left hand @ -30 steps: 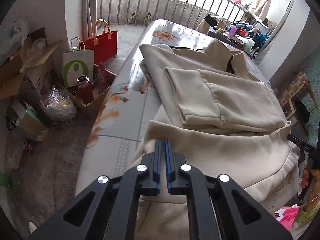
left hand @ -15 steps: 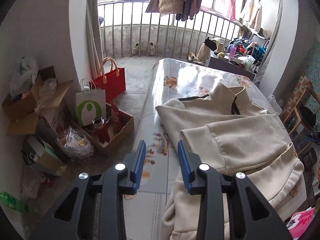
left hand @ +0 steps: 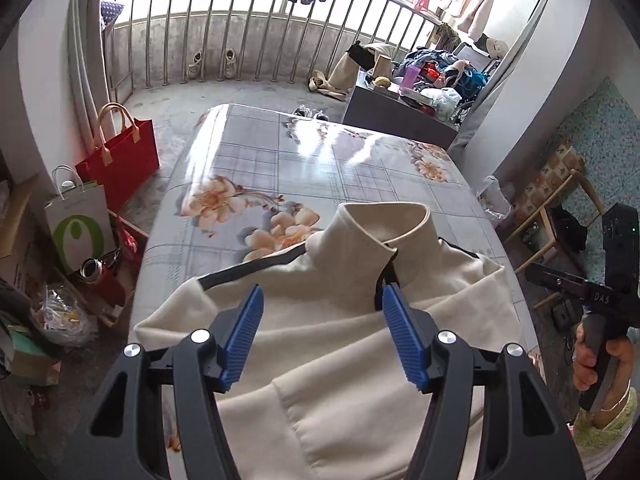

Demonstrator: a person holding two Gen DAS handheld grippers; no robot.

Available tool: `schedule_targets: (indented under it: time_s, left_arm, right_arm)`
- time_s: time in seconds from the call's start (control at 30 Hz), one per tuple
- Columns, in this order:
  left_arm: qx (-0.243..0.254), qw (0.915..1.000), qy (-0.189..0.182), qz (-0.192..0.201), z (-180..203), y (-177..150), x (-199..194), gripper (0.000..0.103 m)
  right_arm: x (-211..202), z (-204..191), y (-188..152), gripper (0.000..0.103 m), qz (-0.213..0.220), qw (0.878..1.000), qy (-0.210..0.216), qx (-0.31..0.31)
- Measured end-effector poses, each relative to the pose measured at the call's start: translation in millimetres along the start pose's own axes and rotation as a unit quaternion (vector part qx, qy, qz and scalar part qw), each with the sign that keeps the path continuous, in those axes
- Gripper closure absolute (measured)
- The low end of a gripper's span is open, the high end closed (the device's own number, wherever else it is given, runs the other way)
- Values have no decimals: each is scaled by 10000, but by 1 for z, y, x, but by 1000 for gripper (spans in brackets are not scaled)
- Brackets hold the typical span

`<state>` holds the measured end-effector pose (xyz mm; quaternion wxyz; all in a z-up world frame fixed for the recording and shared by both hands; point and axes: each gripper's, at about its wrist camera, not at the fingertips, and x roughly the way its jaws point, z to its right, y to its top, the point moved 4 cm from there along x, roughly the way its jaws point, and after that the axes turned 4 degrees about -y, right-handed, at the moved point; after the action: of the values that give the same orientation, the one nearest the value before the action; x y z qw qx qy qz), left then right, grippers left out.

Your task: Fold large clothes

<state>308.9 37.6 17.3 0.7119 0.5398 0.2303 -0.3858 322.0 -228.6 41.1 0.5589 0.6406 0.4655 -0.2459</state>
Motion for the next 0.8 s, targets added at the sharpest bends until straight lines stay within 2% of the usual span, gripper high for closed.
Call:
schedule_targets:
  time_s: [0.2,0.33,0.4,0.47,0.6,0.63,0.67,0.8]
  left_arm:
    - [346,9993,110,-74,22,53,58,43]
    - [353,9983,337,-314,22,67,95,44]
    - [358,9974,462,-417,18,64,109,58]
    - [402,9967,501,-505,18,60,121,67]
    - [596,9944,563,-667,19,52,135,87]
    - [641,9941,581,-657,19,51,135,88]
    - [688,9939,587,-635,19,50,134,90]
    - [827,9935,569,-530,24,46,120,95]
  right_arm:
    - [50,-13,62,18,-342,9993,-54,-154]
    - [78,-23,86,18,-449,9984,-120,-325]
    - [98,-22,89,18,-609,9977,-125,-258]
    - [116,-22,89,21,-723,9972,-82,-198]
    - [137,-22,91,36,-841,9959,-158,-278]
    - [140,-22,91,40,-870,9956,-171,-315]
    - [143,-23,91,48,-905,9951,-203,-355]
    - [137,-25,80,90,-972,9941,-83,-465]
